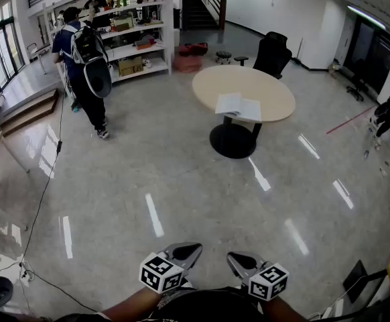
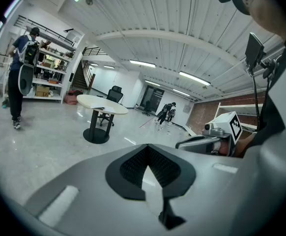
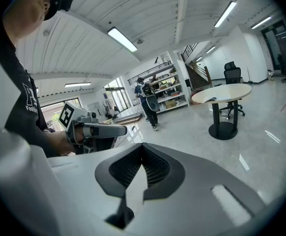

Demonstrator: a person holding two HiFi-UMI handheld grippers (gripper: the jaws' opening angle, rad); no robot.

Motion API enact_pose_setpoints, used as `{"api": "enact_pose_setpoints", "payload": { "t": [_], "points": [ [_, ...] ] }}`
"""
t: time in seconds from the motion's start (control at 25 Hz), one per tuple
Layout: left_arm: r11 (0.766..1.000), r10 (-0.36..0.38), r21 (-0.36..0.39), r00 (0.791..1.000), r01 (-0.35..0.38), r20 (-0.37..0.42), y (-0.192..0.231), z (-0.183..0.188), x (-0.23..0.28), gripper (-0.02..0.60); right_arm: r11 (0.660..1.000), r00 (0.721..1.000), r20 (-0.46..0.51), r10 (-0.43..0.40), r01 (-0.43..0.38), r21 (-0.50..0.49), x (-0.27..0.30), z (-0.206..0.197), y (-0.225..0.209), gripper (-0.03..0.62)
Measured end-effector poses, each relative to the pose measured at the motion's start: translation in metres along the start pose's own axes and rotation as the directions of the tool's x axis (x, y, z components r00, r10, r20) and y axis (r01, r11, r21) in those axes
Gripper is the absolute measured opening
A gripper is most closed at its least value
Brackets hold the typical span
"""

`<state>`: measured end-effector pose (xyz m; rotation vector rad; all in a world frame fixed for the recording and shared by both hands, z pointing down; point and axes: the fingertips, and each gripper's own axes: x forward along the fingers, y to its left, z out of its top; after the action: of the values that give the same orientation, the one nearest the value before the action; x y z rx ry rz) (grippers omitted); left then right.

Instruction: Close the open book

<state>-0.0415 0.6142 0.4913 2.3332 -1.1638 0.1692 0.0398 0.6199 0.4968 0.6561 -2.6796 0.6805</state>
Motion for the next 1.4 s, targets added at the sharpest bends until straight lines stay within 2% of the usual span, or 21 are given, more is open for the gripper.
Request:
{"api": "enact_pose_setpoints", "payload": {
  "t": [0.16, 0.32, 0.44, 0.6, 0.84, 1.12, 1.4],
  "points": [
    [1.000, -0.010, 0.012, 0.999, 0.010, -0.033, 0.028, -0.005, -0.009, 0.008, 1.000, 1.000, -0.008, 0.009, -0.010, -0.025, 0.030, 0.006, 0.012, 0.008],
    [0.999, -0.023, -0.025, 0.999, 0.021, -0.049, 0.041, -0.008, -0.006, 0.008, 0.999, 0.999, -0.017, -0.032, 0.032, 0.000, 0.032, 0.013, -0.001, 0.008],
    [0.999, -0.037, -0.022, 0.999, 0.036, -0.038, 0.049, 0.005, 0.006, 0.008, 0.999, 0.999, -0.016, -0.048, 0.048, 0.011, 0.037, 0.019, -0.012, 0.008],
    [0.999, -0.042, 0.000, 0.998, 0.042, -0.036, 0.064, 0.028, 0.033, 0.008, 0.999, 0.999, -0.030, -0.030, 0.029, -0.014, 0.051, 0.029, -0.029, 0.008],
    [1.000, -0.022, 0.001, 0.999, 0.022, -0.046, 0.071, 0.054, 0.079, 0.008, 1.000, 1.000, 0.010, -0.011, 0.011, 0.009, 0.059, 0.066, -0.087, 0.008],
    [0.999, 0.047, 0.025, 0.999, -0.047, 0.008, 0.071, 0.111, 0.162, 0.008, 0.997, 0.997, 0.039, 0.067, -0.065, -0.052, 0.048, 0.118, -0.173, 0.008],
    [0.995, 0.092, 0.021, 0.996, -0.093, 0.010, 0.060, 0.138, 0.231, 0.008, 0.996, 0.995, 0.060, 0.082, -0.079, -0.048, 0.028, 0.145, -0.255, 0.008]
  ]
}}
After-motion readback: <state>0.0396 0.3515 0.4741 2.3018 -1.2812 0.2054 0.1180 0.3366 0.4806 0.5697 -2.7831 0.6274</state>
